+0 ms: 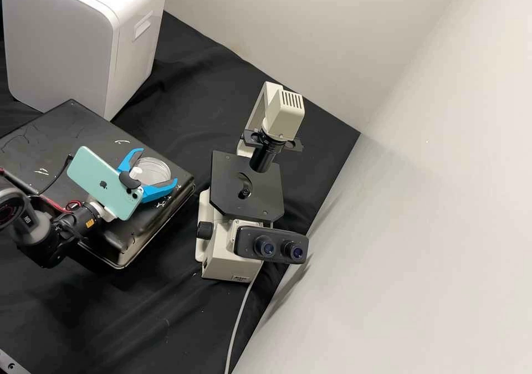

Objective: Place the petri dish on the microscope

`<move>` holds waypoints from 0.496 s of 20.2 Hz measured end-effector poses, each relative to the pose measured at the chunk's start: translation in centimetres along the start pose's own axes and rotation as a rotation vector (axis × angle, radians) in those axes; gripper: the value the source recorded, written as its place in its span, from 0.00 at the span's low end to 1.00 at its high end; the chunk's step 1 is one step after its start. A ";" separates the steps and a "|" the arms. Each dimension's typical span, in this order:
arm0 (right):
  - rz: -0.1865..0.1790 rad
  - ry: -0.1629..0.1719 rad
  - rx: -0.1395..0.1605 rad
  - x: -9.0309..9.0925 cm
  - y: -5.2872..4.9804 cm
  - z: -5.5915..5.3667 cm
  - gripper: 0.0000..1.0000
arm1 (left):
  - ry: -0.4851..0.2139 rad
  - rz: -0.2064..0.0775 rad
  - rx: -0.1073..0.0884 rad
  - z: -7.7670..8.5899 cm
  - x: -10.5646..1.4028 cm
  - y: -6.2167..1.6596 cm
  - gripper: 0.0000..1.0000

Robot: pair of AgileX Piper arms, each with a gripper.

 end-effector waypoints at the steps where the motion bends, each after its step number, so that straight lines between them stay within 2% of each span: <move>1: 0.002 -0.003 0.000 -0.2 0.2 -0.1 0.00 | 0.000 0.000 0.000 0.0 0.0 0.00 1.00; 6: 0.013 0.007 0.000 -0.5 0.5 -0.4 0.00 | 0.001 -0.003 0.000 0.0 0.0 -0.05 1.00; 10: 0.003 -0.006 0.000 -0.5 0.4 -0.3 0.00 | 0.001 -0.012 0.002 0.0 0.1 -0.21 1.00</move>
